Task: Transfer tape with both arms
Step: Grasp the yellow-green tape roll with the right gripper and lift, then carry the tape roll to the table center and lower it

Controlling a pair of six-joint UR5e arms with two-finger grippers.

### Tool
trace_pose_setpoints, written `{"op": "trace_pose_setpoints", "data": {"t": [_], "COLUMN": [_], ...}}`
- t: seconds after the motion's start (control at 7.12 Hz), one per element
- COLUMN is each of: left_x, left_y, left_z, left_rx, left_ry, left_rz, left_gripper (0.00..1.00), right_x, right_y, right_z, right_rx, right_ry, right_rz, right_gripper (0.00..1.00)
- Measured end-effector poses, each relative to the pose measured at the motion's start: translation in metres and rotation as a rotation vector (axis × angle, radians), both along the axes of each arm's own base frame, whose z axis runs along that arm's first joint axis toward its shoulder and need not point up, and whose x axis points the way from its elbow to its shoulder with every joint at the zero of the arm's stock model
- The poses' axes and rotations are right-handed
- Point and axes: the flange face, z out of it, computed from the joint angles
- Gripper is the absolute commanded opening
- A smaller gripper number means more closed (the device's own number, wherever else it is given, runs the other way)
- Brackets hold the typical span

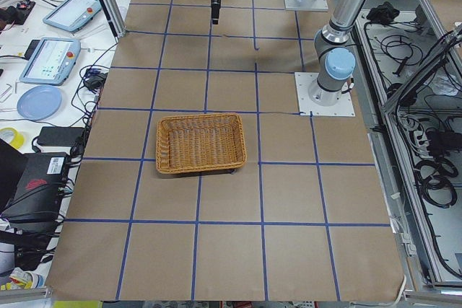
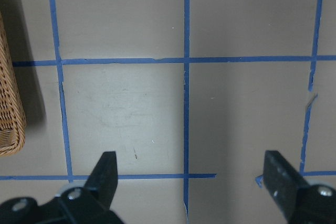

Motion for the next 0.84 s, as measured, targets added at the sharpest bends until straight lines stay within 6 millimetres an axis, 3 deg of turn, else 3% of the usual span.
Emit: {"op": "trace_pose_setpoints", "data": {"t": [0.14, 0.28, 0.56, 0.84], "left_x": [0.0, 0.0, 0.0, 0.001], "left_y": [0.0, 0.0, 0.0, -0.001], "left_z": [0.0, 0.0, -0.001, -0.001], "left_rx": [0.001, 0.001, 0.001, 0.002], "left_ry": [0.0, 0.0, -0.001, 0.0], "left_rz": [0.0, 0.0, 0.001, 0.002], "left_gripper": [1.0, 1.0, 1.0, 1.0], "right_x": [0.071, 0.13, 0.227, 0.315], "right_y": [0.006, 0.018, 0.057, 0.11], "right_z": [-0.004, -0.012, -0.042, -0.072], "right_rx": [0.018, 0.035, 0.08, 0.103], "right_ry": [0.032, 0.042, 0.036, 0.034], "right_rz": [-0.033, -0.048, -0.078, -0.123], "right_gripper": [0.07, 0.0, 0.0, 0.0]}}
